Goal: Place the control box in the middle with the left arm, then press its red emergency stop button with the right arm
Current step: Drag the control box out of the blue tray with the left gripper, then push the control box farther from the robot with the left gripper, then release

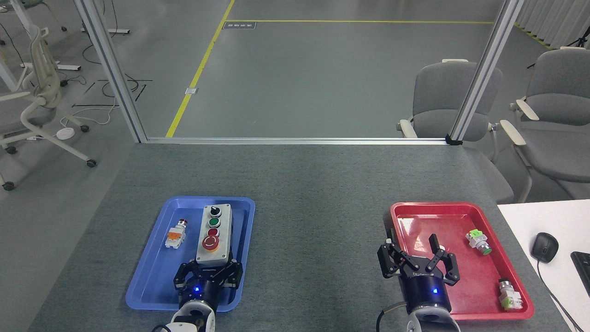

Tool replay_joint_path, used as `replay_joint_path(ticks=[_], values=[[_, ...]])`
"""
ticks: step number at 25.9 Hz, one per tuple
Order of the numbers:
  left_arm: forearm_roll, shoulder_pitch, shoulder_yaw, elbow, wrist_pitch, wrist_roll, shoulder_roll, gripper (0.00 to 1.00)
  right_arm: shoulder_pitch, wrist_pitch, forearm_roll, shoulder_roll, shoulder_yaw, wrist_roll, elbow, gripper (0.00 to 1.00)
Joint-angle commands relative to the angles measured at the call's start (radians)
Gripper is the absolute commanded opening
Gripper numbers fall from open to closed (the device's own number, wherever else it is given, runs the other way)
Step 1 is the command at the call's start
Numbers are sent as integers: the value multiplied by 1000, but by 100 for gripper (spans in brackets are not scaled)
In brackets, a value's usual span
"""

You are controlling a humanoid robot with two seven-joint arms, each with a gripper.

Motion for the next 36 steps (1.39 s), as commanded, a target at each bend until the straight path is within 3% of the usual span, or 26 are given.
replay_joint_path(ticks=[1, 5, 9, 11, 15, 19, 26, 36], values=[[78, -16, 2, -28, -13, 2, 8, 0, 0, 0, 0, 1, 0, 0, 0, 98], [95, 10, -2, -217, -51, -1, 63, 0, 0, 0, 0, 1, 0, 0, 0, 98], [95, 95, -11, -386, -111, -21, 52, 0, 1, -1, 0, 2, 0, 0, 0, 98], [89, 109, -98, -412, -108, -21, 26, 0, 0, 0, 0, 2, 0, 0, 0, 98], [77, 109, -235, -387, -57, -21, -44, 0, 0, 0, 0, 4, 2, 0, 0, 98], [35, 83, -348, -268, -7, -21, -104, 0, 0, 0, 0, 4, 3, 0, 0, 98], [17, -22, -594, -59, 102, -21, -106, 0, 0, 0, 0, -7, 5, 0, 2, 98], [20, -26, -695, -24, 104, -22, -107, 0, 1, 0, 0, -10, 5, 0, 3, 98]])
